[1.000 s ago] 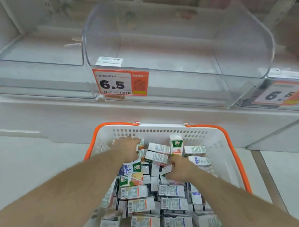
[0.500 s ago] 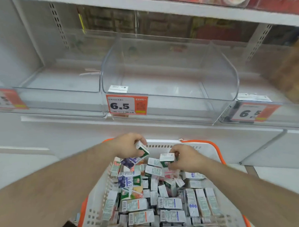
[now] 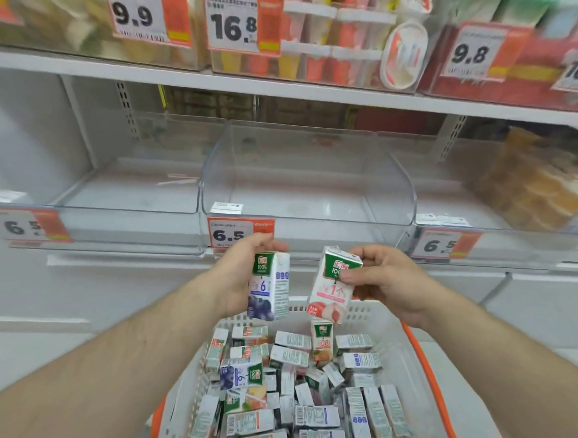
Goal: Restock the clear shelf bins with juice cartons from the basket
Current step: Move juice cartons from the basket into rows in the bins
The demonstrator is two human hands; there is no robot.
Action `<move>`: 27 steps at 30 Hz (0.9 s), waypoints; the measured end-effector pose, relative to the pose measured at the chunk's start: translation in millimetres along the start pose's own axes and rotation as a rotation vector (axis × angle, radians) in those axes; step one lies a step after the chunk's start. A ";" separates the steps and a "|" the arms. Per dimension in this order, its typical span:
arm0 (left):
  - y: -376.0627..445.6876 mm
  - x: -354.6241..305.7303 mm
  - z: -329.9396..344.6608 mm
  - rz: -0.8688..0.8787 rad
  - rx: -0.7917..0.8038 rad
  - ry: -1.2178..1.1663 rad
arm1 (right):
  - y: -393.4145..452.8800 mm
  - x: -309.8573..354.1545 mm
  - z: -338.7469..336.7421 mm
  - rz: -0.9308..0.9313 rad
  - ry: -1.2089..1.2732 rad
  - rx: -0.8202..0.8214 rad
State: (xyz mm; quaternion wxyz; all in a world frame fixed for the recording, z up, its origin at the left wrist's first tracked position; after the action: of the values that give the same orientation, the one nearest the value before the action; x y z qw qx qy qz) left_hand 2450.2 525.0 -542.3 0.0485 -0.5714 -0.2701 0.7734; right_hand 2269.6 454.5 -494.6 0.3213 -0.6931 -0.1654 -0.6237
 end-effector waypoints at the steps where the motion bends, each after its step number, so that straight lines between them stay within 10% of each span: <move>1: -0.4 0.8 2.9 -0.015 -0.003 0.051 | -0.8 2.5 -0.7 -0.010 0.012 -0.012; 10: -10.6 -12.9 30.2 0.188 0.165 0.585 | 0.0 9.4 -5.8 -0.065 0.131 -0.069; 20: -27.8 -27.4 25.4 0.336 0.237 0.534 | 4.1 21.6 18.7 -0.154 0.254 0.032; 27: -62.7 -47.6 -40.1 0.364 0.214 0.441 | 0.4 55.7 82.8 -0.302 -0.095 0.144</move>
State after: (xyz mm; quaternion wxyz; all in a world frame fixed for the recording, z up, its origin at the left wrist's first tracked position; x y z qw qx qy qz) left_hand 2488.3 574.6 -479.9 0.0267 -0.7563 -0.0633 0.6506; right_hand 2341.9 498.6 -441.9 0.2645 -0.6641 -0.3271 -0.6181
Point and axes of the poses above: each hand's wrist, its own y-axis towards the middle knuckle, its own z-axis out of the palm, x = y × z, the point moved 8 cm from there along y, towards the middle knuckle, and after that the axes turned 2 degrees about y, right-handed, at the moved point
